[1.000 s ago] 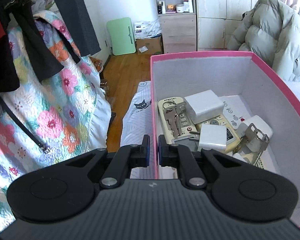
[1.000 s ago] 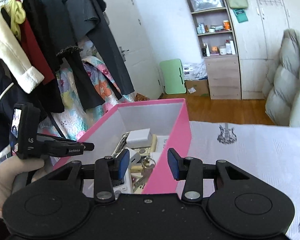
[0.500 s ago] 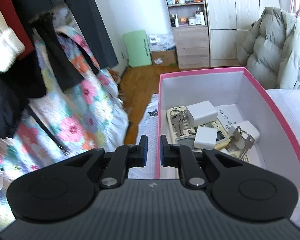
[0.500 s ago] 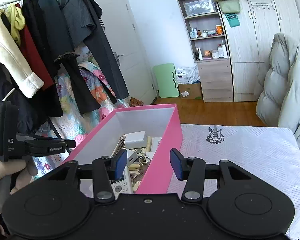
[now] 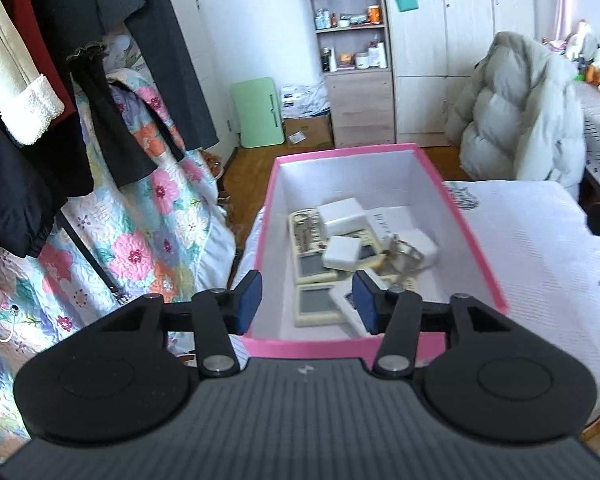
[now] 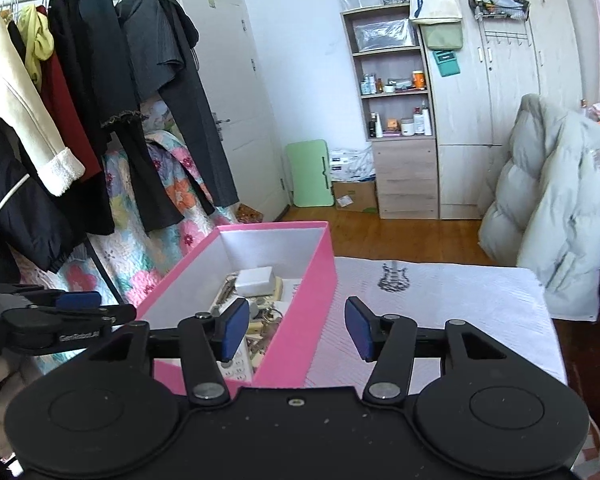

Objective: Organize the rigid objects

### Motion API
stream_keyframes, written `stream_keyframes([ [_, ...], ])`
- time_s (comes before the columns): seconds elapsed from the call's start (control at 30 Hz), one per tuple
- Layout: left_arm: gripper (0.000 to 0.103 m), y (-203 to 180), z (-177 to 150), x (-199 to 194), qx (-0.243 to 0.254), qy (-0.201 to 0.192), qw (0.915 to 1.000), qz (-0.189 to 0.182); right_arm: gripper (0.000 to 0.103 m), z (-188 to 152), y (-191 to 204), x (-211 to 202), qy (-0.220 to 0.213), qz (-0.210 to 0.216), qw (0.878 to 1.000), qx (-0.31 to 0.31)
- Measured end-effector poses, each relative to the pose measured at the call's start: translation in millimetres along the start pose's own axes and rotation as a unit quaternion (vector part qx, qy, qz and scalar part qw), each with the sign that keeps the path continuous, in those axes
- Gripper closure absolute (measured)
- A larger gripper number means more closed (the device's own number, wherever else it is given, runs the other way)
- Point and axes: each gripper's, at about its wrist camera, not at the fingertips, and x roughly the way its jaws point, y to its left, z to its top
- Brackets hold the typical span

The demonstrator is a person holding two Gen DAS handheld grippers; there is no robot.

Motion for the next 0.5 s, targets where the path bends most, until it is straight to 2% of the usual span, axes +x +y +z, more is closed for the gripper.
stream_keyframes([
  [0.27,0.042,-16,-17,-20,-0.019,0.013,0.9992,-0.034,0.041,-8,6,-25,0.003,-0.017,1.0,-0.02],
  [0.5,0.032,-16,-26,-28,-0.037,0.023,0.9988,-0.021,0.039,-17,3,-30,0.013,-0.034,0.999,-0.021],
])
